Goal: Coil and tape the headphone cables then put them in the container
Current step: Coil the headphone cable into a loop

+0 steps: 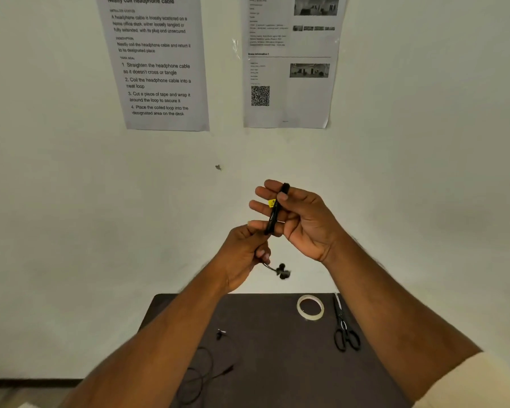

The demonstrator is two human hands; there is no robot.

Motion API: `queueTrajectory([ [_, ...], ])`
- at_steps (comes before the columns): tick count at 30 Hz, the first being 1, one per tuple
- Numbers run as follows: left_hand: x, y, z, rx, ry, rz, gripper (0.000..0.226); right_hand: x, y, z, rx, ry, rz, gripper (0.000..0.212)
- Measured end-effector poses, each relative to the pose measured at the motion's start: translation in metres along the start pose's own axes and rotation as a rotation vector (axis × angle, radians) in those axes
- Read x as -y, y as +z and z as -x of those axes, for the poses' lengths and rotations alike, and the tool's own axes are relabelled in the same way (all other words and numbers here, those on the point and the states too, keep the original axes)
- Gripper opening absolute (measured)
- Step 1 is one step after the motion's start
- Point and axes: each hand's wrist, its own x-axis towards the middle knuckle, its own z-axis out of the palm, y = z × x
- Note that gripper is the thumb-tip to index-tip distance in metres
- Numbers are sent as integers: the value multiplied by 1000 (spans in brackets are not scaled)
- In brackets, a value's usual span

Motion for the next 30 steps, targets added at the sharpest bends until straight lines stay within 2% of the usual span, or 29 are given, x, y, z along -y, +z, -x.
queueTrajectory([
  [6,9,-15,4,19,-13,-385,32,-6,-9,-6,-120,-83,159,34],
  [9,8,-15,5,51,3,-693,22,-11,-20,-8,-159,-105,429,26],
  [12,3,-9,3,99,-43,-1058,26,-24,-29,-8,-151,-95,768,28],
  [15,-2,-5,2,23,26,-1509,34,-37,-38,-5,-94,-31,1040,28],
  [18,-11,-7,0,-107,168,-1734,25,-39,-41,-1,-55,113,1079,17],
  [20,-20,-13,-3,-133,227,-1765,23,-36,-41,1,-24,227,1070,19],
  [22,-30,-18,-6,-31,310,-1704,22,-34,-41,2,0,354,1002,13],
  [24,-36,-20,-8,99,405,-1583,19,-30,-39,3,63,452,966,22],
  [26,-39,-25,-8,175,406,-1423,27,-25,-36,5,129,515,888,25],
  [28,-37,-33,-9,213,388,-1239,29,-17,-36,6,189,568,777,25],
  [30,-30,-37,-11,199,383,-1092,22,-11,-39,6,237,599,698,26],
])
